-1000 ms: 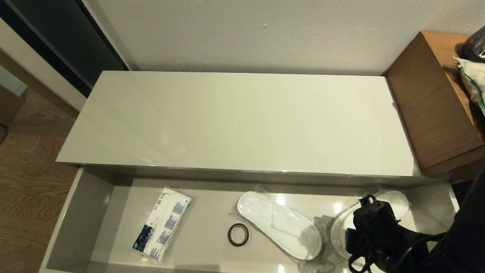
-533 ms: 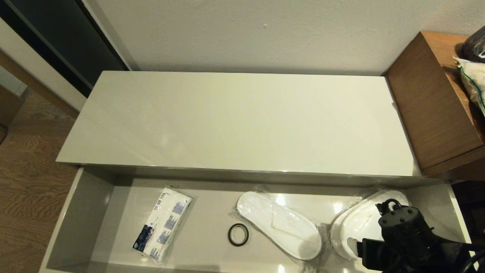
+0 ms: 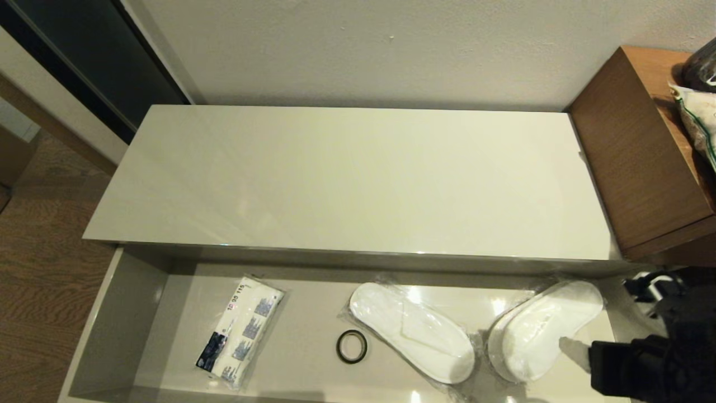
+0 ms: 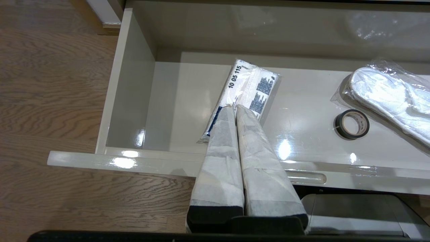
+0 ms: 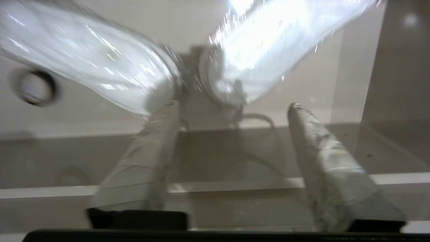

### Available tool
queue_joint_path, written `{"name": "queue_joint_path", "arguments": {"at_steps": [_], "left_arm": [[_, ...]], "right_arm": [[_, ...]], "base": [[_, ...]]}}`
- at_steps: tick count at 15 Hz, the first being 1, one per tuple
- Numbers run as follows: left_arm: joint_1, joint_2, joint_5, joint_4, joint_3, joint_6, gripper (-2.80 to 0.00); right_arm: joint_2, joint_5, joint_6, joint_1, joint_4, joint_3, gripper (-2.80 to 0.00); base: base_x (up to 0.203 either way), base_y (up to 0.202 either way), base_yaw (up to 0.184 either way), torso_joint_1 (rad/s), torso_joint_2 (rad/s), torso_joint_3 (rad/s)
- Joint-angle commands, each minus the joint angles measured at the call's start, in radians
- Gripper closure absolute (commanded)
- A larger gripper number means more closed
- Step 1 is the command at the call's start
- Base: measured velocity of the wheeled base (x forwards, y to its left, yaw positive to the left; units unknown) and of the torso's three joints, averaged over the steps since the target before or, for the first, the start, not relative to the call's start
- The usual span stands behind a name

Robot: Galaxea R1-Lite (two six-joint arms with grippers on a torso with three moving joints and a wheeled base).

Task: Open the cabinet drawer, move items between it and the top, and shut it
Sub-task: Close the drawer

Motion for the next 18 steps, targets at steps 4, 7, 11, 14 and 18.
{"name": "queue_joint_path", "arguments": {"at_steps": [4,7,11,14,18], "left_arm": [[0.000,0.000,0.001,0.000,0.000,0.000,0.00],[0.001,0.000,0.001,0.000,0.000,0.000,0.00],[0.001,0.001,0.001,0.000,0.000,0.000,0.00],[0.000,0.001,0.001,0.000,0.000,0.000,0.00],[0.000,0.000,0.001,0.000,0.000,0.000,0.00]], "right_arm": [[-0.417,-0.004,0.057,-0.022,0.842,-0.470,0.00],[-0.576,0.063,0.128,-0.120,1.320,-0.769,0.00],[-0.819,0.395,0.080,-0.479,1.606,-0.920,0.00],[-0.993,0.429,-0.065,-0.577,1.642,-0.774,0.00],[-1.004,0.299,-0.136,-0.530,1.604,-0.790,0.00]], "base": [[0.000,0.000,0.000,0.000,0.00,0.000],[0.000,0.000,0.000,0.000,0.00,0.000],[0.000,0.000,0.000,0.000,0.00,0.000],[0.000,0.000,0.000,0.000,0.00,0.000],[0.000,0.000,0.000,0.000,0.00,0.000]]}}
